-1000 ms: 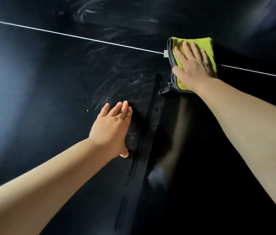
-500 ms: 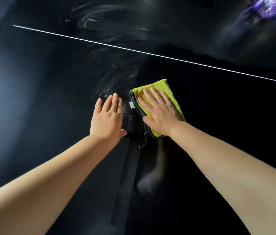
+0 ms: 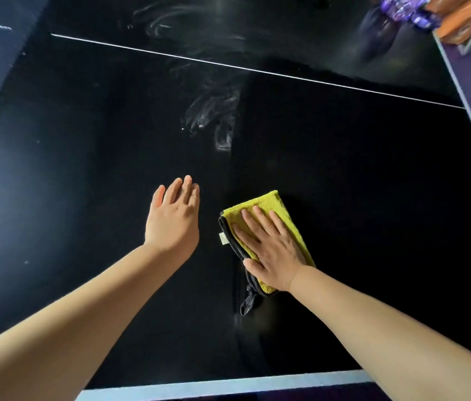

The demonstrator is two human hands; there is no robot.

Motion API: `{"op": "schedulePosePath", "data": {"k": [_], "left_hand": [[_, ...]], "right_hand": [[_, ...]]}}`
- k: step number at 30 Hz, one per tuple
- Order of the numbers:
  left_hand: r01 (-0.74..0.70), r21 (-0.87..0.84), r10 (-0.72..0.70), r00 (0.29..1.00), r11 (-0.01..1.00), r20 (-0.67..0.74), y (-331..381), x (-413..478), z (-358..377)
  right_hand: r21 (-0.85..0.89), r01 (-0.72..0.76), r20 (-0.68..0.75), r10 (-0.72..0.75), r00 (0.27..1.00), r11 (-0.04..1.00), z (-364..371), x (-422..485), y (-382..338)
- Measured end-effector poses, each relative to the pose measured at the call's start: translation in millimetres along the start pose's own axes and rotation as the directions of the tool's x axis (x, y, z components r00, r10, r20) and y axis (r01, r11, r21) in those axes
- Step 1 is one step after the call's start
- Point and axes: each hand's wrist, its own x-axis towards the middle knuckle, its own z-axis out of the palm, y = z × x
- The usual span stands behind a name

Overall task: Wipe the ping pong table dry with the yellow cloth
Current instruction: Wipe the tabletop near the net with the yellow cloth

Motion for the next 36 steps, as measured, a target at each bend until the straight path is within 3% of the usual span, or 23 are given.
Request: {"op": "schedulePosePath", "data": {"k": [7, 13, 18, 24, 33, 36], "left_hand": [[-0.03, 0.014, 0.03, 0.999, 0.999, 0.024, -23, -67, 1], [-0.057, 0.005, 0.056, 0.998, 0.998, 0.033, -47, -96, 3], [-0.059, 0.011, 0.058, 0.997, 0.998, 0.052, -66, -101, 8], [-0.039, -0.011, 0.039, 0.996, 0.999, 0.075, -81, -84, 11], [0.003, 0.005, -0.004, 0.995, 1.0, 0.102, -96, -8, 4], [0.019, 0.04, -0.023, 0.995, 0.999, 0.1, -100, 34, -4]], "right_hand": [[0.033, -0.085, 0.015, 0.085, 0.996, 0.996, 3, -71, -82], [0.092, -0.293, 0.034, 0.291, 0.956, 0.952, 0, -99, -141], [0.147, -0.571, 0.124, 0.557, 0.821, 0.808, -11, -78, -179], [0.184, -0.79, 0.181, 0.77, 0.612, 0.584, -23, -19, -182], [0.238, -0.884, 0.206, 0.869, 0.45, 0.401, -44, 108, -94], [0.248, -0.892, 0.198, 0.882, 0.428, 0.377, -48, 146, -60]]}}
